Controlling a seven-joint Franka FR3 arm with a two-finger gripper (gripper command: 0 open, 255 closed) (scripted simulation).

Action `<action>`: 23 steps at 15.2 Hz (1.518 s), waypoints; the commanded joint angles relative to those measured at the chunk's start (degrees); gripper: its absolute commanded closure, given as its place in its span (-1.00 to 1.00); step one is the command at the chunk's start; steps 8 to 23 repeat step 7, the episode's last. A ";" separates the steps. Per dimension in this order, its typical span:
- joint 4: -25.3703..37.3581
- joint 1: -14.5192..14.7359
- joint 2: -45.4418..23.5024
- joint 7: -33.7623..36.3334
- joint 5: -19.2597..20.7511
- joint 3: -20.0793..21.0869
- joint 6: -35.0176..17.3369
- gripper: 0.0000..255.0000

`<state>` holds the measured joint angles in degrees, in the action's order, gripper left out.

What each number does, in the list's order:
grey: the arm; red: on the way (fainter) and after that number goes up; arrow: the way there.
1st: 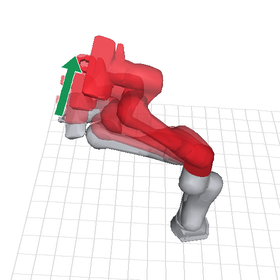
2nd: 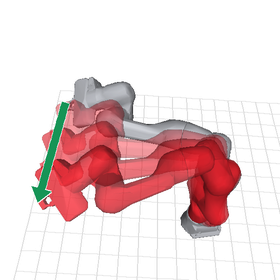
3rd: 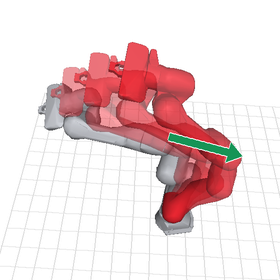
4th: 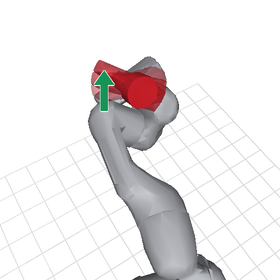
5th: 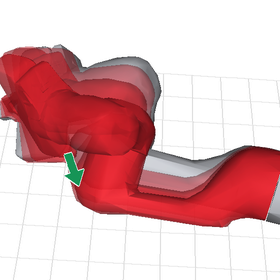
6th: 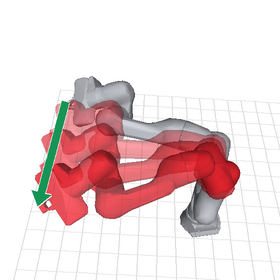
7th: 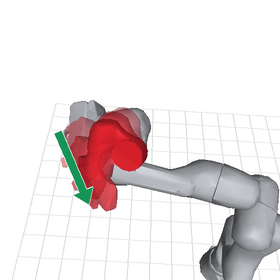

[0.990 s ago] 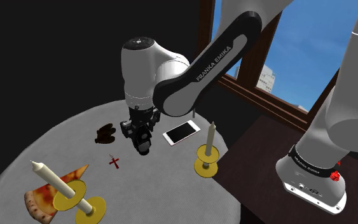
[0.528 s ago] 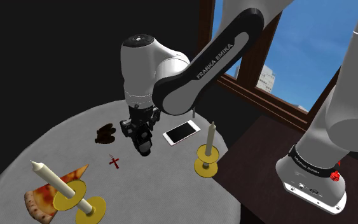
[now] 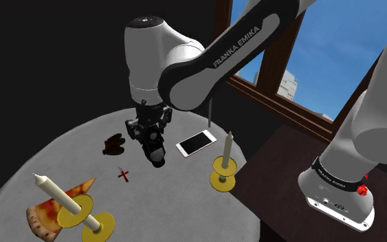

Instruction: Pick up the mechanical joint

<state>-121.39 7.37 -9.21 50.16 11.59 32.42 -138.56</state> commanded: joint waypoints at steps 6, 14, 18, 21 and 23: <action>1.83 -0.67 3.06 -2.34 -3.03 0.61 4.21 1.00; 1.83 -0.67 3.06 -2.35 -3.03 0.61 4.21 1.00; 1.83 -0.67 3.06 -2.35 -3.03 0.61 4.21 1.00; 1.83 -0.67 3.06 -2.35 -3.03 0.61 4.21 1.00; 1.83 -0.67 3.06 -2.35 -3.03 0.61 4.21 1.00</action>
